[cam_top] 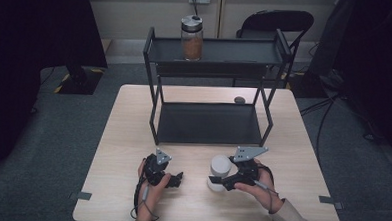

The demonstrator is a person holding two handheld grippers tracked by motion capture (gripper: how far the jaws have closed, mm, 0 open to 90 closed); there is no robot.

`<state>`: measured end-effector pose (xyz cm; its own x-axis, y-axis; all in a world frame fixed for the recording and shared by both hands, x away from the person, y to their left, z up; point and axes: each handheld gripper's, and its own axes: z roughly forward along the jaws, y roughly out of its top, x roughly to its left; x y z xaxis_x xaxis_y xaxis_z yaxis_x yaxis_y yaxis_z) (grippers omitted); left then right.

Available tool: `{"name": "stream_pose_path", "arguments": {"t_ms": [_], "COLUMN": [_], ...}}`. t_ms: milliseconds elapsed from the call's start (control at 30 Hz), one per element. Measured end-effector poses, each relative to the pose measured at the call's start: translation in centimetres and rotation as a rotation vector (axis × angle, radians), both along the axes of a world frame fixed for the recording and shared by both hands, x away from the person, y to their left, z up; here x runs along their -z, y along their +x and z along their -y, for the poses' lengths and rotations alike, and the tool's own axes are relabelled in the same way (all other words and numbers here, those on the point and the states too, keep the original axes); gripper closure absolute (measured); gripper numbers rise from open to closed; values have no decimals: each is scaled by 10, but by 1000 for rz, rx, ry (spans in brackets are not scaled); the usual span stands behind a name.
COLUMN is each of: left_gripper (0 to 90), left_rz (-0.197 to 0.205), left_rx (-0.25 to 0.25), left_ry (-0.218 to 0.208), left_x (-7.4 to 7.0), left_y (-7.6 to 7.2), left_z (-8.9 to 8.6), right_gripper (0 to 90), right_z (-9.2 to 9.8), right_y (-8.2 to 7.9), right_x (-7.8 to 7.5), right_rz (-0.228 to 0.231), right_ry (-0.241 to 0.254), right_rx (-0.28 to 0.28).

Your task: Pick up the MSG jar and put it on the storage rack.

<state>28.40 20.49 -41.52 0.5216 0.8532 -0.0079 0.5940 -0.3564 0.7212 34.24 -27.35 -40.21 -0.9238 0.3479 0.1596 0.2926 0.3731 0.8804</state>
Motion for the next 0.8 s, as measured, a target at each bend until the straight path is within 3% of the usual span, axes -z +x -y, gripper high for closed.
{"name": "stream_pose_path", "arguments": {"t_ms": [67,233,367,500,800], "left_gripper": [0,0,0,0,0], "left_rz": [0,-1,0,-1,-1], "left_rx": [0,0,0,0,0], "left_ry": [0,0,0,0,0], "left_x": [0,0,0,0,0], "left_y": [0,0,0,0,0], "left_z": [0,0,0,0,0], "right_gripper": [298,342,347,347,347], "right_z": [1,3,8,6,5], "right_y": [-3,-9,-2,-2,8], "right_x": [6,3,-1,-11,-37], "right_rz": [28,71,31,52,66], "right_ry": [24,18,25,-9,-25], "right_rx": [-11,15,34,55,71]}}
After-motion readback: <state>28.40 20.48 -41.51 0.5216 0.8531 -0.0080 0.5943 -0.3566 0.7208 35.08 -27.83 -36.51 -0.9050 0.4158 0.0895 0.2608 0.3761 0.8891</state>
